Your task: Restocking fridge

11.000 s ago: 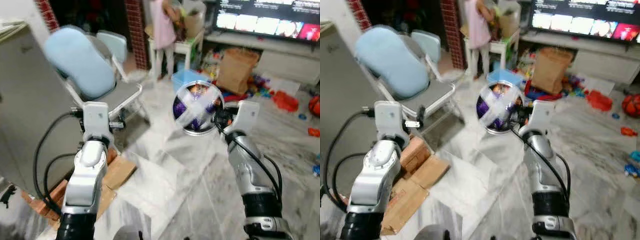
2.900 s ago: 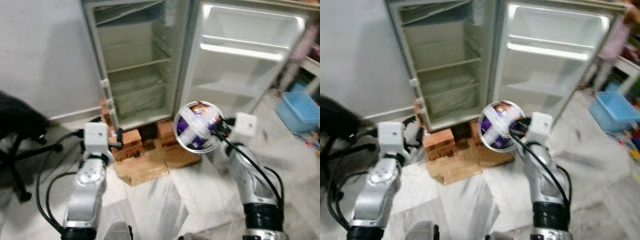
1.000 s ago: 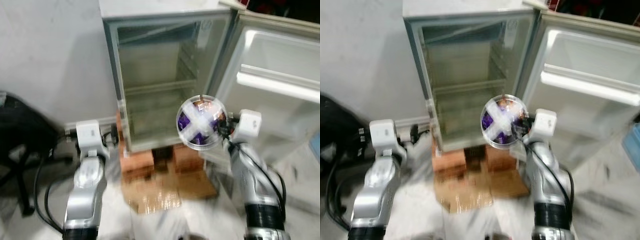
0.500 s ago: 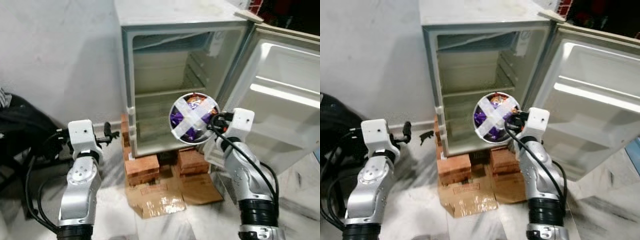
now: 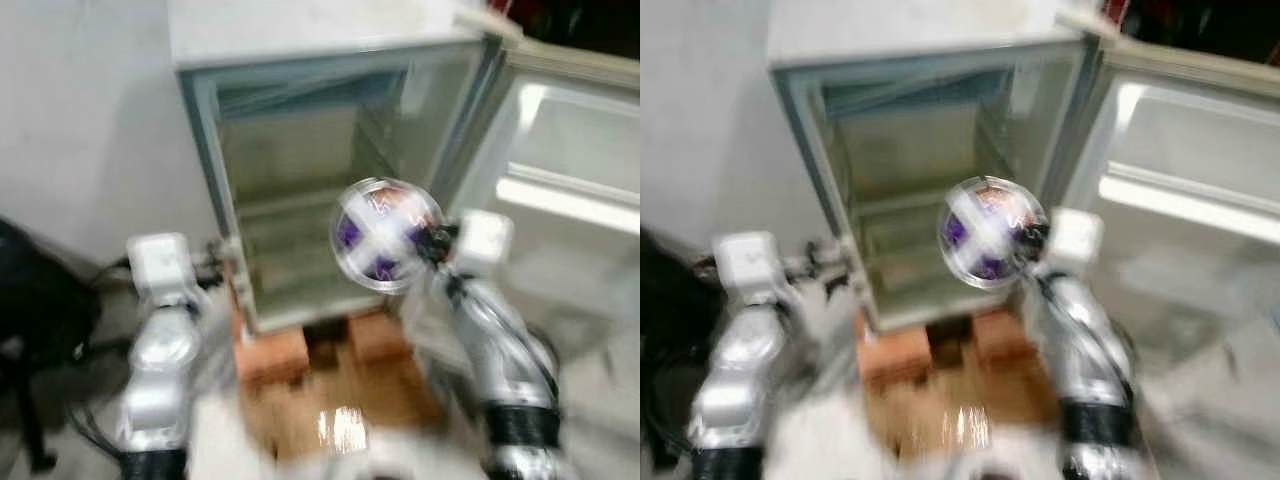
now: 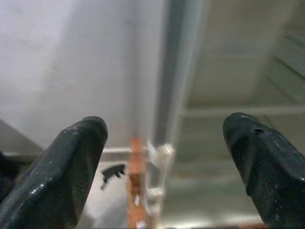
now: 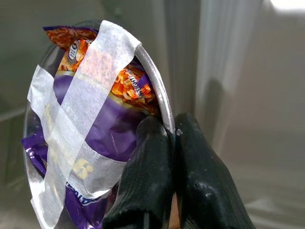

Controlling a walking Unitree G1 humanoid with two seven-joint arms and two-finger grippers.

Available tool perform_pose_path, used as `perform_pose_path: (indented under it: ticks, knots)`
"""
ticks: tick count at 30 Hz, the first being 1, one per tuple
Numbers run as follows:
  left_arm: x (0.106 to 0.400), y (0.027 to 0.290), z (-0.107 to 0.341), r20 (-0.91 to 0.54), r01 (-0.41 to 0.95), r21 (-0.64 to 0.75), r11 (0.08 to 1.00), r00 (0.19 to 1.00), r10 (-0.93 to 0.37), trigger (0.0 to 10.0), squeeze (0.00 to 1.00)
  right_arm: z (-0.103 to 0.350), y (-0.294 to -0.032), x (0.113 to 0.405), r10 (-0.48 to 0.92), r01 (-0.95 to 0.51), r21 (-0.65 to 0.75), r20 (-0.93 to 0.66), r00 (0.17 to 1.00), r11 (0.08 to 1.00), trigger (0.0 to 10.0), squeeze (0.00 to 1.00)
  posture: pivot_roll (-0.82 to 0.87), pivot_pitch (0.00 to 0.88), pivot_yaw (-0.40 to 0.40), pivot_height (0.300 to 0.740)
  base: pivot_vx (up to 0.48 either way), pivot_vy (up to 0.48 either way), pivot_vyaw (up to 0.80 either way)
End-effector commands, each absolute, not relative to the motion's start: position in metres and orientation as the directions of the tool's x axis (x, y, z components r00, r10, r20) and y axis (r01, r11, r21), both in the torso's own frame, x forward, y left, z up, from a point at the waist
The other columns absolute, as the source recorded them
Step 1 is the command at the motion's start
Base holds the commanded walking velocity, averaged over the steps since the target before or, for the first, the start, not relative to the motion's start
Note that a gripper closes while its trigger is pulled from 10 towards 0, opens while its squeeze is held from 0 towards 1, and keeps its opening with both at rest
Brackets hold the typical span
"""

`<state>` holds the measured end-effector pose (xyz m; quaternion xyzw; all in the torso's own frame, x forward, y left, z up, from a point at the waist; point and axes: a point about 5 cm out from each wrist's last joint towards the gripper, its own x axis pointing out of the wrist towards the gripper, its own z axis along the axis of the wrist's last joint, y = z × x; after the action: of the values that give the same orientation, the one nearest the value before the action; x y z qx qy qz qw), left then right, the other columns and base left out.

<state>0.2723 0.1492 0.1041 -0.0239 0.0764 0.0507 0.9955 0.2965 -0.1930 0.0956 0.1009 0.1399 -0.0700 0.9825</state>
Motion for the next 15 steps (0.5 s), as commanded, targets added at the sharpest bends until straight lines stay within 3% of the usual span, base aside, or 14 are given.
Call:
perform_pose_path:
  ticks: [1, 4, 15]
  knots:
    - [0.2694, 0.1661, 0.1049, -0.15, -0.157, -0.012, 0.988, 0.977, 0.153, 10.0, 0.0, 0.1128, -0.1686, 0.3068, -0.023, 0.071, 0.22, -0.214, 0.977, 0.973, 10.0, 0.0, 0.02, 0.0, -0.028, 0.74, 0.45, 0.0, 0.0]
    - [0.2684, 0.1663, 0.1036, -0.162, -0.169, -0.01, 0.986, 0.973, 0.165, 10.0, 0.0, 0.1128, -0.1679, 0.3071, -0.018, 0.065, 0.219, -0.212, 0.977, 0.974, 10.0, 0.0, 0.02, 0.0, -0.029, 0.74, 0.368, 0.0, 0.0]
    - [0.2644, 0.1623, 0.1013, -0.182, -0.169, -0.007, 0.986, 0.969, 0.165, 10.0, 0.0, 0.1141, -0.1667, 0.3107, -0.008, 0.054, 0.22, -0.204, 0.979, 0.974, 10.0, 0.0, 0.02, 0.0, -0.03, 0.74, 0.0, 0.0, 0.0]
